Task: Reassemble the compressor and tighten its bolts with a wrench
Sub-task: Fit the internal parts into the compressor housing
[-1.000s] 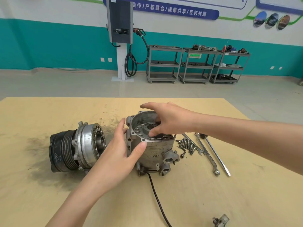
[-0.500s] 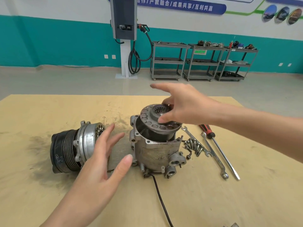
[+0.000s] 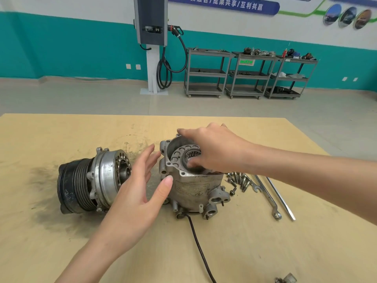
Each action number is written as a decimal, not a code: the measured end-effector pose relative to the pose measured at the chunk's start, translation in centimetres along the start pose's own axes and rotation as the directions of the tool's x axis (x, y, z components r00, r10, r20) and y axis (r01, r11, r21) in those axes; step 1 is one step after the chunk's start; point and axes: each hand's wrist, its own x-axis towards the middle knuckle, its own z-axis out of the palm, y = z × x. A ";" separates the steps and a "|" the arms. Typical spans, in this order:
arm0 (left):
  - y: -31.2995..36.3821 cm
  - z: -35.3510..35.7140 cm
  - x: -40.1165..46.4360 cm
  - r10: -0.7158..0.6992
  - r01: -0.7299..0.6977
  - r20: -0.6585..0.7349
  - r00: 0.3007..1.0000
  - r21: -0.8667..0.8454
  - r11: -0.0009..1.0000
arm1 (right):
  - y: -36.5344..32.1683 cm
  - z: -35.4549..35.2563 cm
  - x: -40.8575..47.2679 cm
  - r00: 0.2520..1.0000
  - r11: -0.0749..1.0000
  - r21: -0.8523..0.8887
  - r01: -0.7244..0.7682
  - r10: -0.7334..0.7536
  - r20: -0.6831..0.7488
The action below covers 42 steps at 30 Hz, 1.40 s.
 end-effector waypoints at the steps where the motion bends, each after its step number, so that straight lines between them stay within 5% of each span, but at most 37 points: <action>1: 0.0 0.0 0.0 0.004 -0.004 -0.004 1.000 -0.004 1.000 | 0.1 -0.6 0.4 1.000 1.000 -0.019 0.002 -0.002 -0.006; 7: -0.1 0.1 0.0 0.018 -0.018 -0.011 1.000 -0.022 1.000 | 1.4 -2.8 0.9 1.000 0.999 -0.032 0.009 -0.009 -0.015; 16: 0.3 0.2 -0.5 -0.003 0.002 -0.008 1.000 -0.073 0.997 | 2.1 -1.2 0.9 0.969 0.985 -0.060 0.161 -0.146 0.197; 27: 0.8 0.0 -0.8 0.007 -0.009 -0.019 1.000 -0.100 0.995 | 2.0 -0.2 1.9 0.975 0.998 -0.014 0.065 -0.061 0.214; 34: 1.7 0.2 -0.7 0.005 -0.005 -0.004 1.000 -0.073 0.997 | 1.4 -0.7 2.4 0.962 0.984 -0.136 0.114 -0.075 0.262; 38: 2.0 -0.4 -0.9 0.026 -0.027 -0.009 1.000 -0.074 0.997 | 2.3 -2.1 0.0 0.988 0.983 0.181 0.016 -0.044 0.150; 42: 1.4 -1.5 -1.2 0.053 -0.054 -0.028 0.998 -0.052 0.997 | 3.9 -2.7 -6.9 0.956 0.766 0.637 0.088 0.114 -0.269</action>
